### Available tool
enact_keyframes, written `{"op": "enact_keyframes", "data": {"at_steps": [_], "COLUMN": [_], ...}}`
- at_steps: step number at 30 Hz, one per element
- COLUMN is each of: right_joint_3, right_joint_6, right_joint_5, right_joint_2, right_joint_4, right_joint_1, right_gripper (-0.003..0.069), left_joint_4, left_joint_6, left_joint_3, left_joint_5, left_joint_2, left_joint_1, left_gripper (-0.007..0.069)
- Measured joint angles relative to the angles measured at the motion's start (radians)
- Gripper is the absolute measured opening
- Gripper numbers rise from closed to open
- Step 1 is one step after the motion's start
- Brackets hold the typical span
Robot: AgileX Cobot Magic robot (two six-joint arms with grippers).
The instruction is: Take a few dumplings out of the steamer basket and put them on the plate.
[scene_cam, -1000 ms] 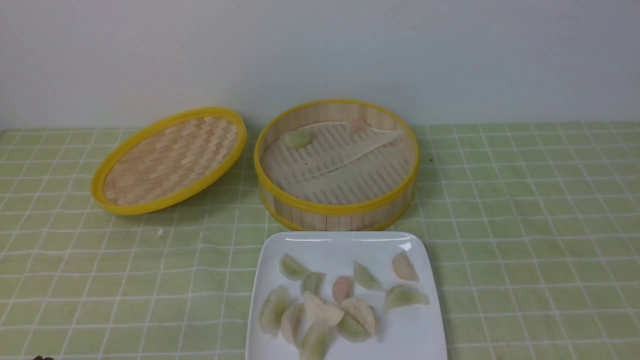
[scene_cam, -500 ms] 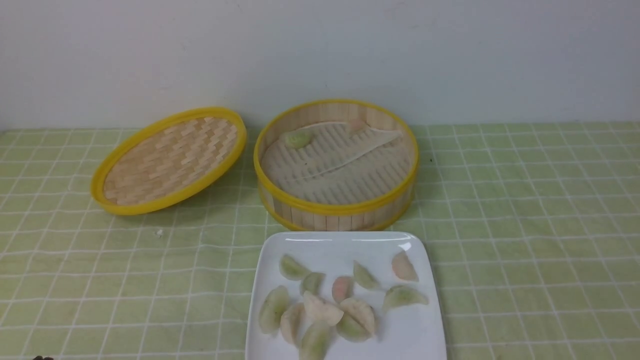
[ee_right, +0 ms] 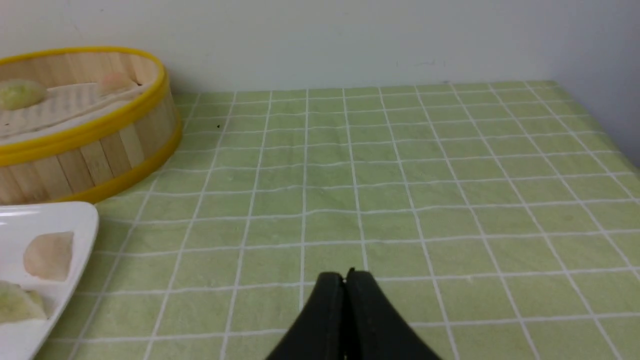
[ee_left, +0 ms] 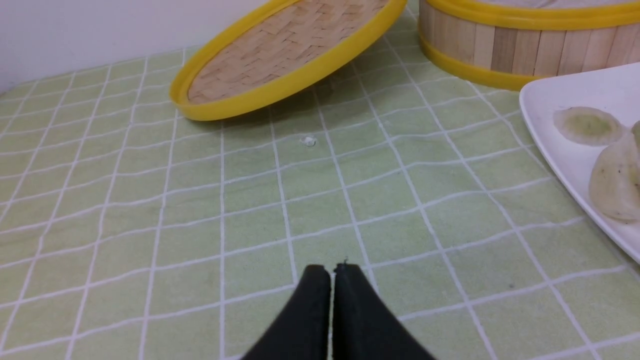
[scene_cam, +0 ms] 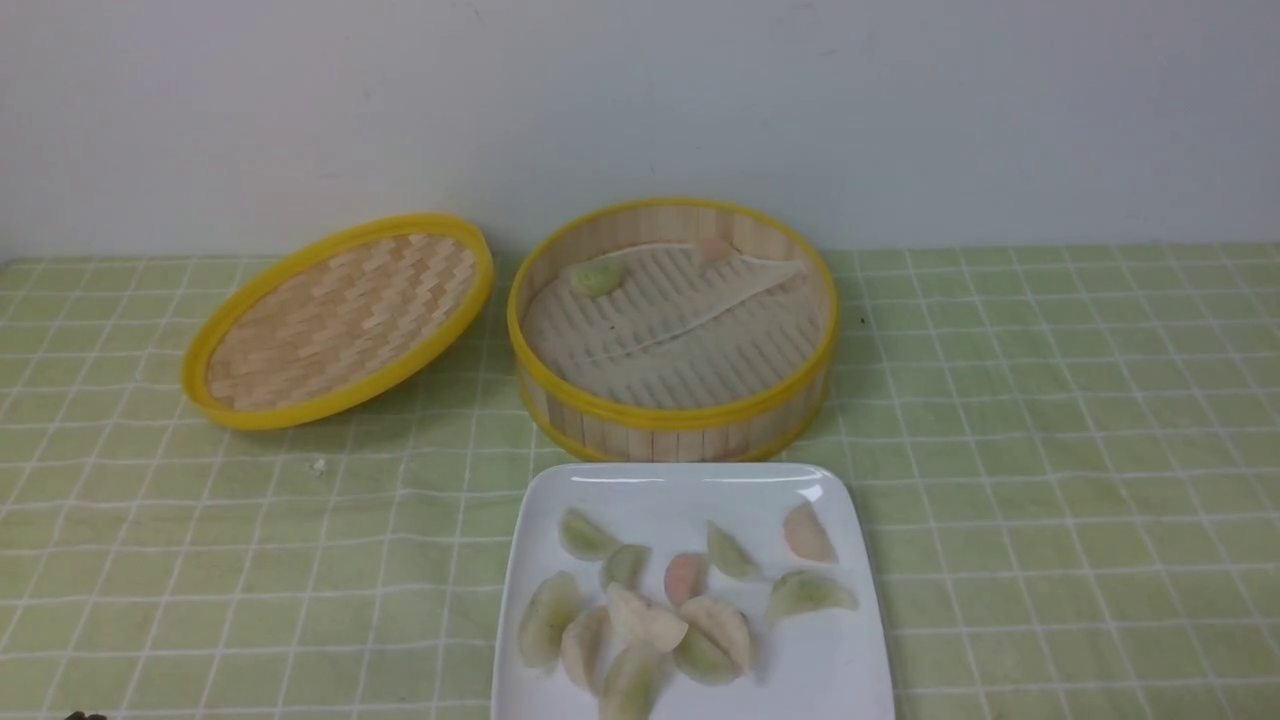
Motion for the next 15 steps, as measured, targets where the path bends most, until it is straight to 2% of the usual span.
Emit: {"op": "enact_keyframes", "data": {"at_steps": [15], "right_joint_3": [0.000], "right_joint_6": [-0.008], "right_joint_5": [0.000], "right_joint_2": [0.000], "right_joint_4": [0.000], "right_joint_1": [0.000], "right_gripper": [-0.0015], "left_joint_4": [0.000], "left_joint_6": [0.000], "left_joint_3": [0.000], "left_joint_5": [0.000], "left_joint_2": [0.000], "left_joint_1": [0.000], "left_gripper": [-0.0006]}}
